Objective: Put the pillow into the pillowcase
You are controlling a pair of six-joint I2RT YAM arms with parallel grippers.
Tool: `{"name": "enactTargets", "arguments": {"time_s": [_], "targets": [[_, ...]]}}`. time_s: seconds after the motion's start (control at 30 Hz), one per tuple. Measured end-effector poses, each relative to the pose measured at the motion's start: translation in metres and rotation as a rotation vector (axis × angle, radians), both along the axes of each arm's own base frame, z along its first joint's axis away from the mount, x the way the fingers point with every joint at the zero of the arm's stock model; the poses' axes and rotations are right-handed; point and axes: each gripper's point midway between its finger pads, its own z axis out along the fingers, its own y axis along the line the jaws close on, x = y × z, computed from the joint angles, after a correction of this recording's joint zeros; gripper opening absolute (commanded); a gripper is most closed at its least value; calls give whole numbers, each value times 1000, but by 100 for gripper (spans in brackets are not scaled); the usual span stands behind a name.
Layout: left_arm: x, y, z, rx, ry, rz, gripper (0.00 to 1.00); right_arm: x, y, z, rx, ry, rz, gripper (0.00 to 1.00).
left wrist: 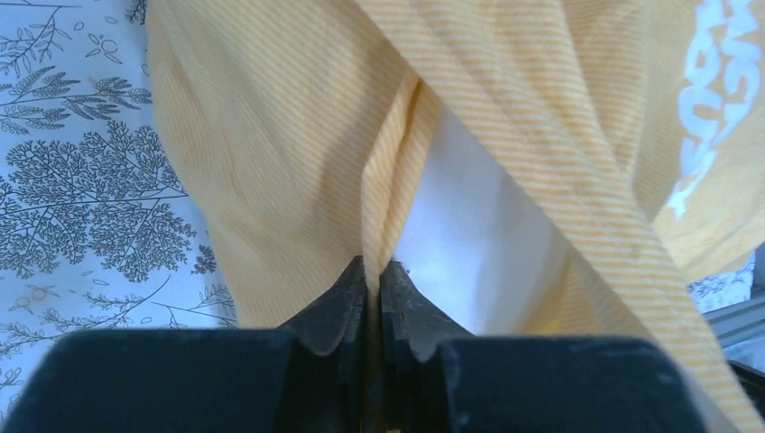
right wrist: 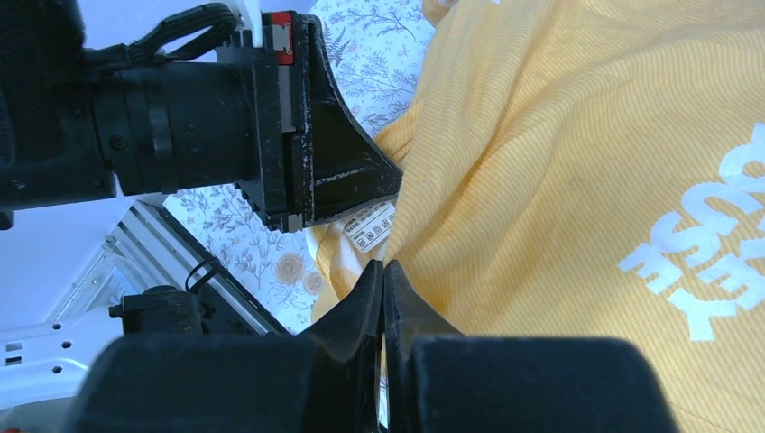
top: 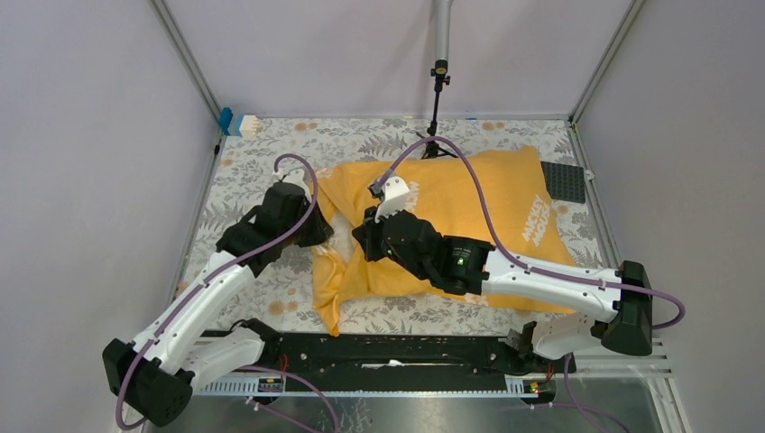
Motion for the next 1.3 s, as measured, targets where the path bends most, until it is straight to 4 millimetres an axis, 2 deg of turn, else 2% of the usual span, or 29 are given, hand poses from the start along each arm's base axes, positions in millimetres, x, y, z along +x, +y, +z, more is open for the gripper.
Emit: {"name": "enactTargets", "arguments": {"time_s": [0.1,0.23,0.3,0.4,0.5,0.57,0.6,0.67,0.73,0.83,0.9,1.03,1.1,1.2,1.3], "targets": [[-1,0,15,2,-13,1,9,1,2,5,8,-3,0,0],[2,1,60,-25,-89,12,8,2,5,8,14,-6,0,0],[1,1,77,-45,-123,10,3,2,7,9,14,-6,1,0],[-4,-4,85,-81,-131,-17,0,3,10,11,18,-7,1,0],[-5,-27,72,-189,-115,-74,0,4,11,14,24,-8,0,0],[-6,-44,50,-270,-75,-106,0,4,12,15,30,-6,-2,0],[-8,-51,32,-314,-43,-114,0,4,12,16,35,-4,-3,0],[-10,-58,6,-375,-4,-104,3,4,13,19,46,0,-5,0],[-8,-64,-9,-454,-10,-82,4,3,13,21,53,3,-6,0],[1,-71,-14,-518,-52,-73,5,3,14,22,60,7,-6,0],[15,-76,-15,-529,-80,-70,5,1,16,27,73,6,-3,0],[50,-86,-32,-517,-74,-24,2,1,20,50,114,-8,0,0],[66,-88,-39,-515,-62,-1,3,3,22,54,112,-10,-6,0],[79,-92,-46,-514,-52,14,16,6,25,47,84,-3,-14,0],[78,-91,-43,-510,-56,10,33,7,27,37,60,7,-17,0]]}}
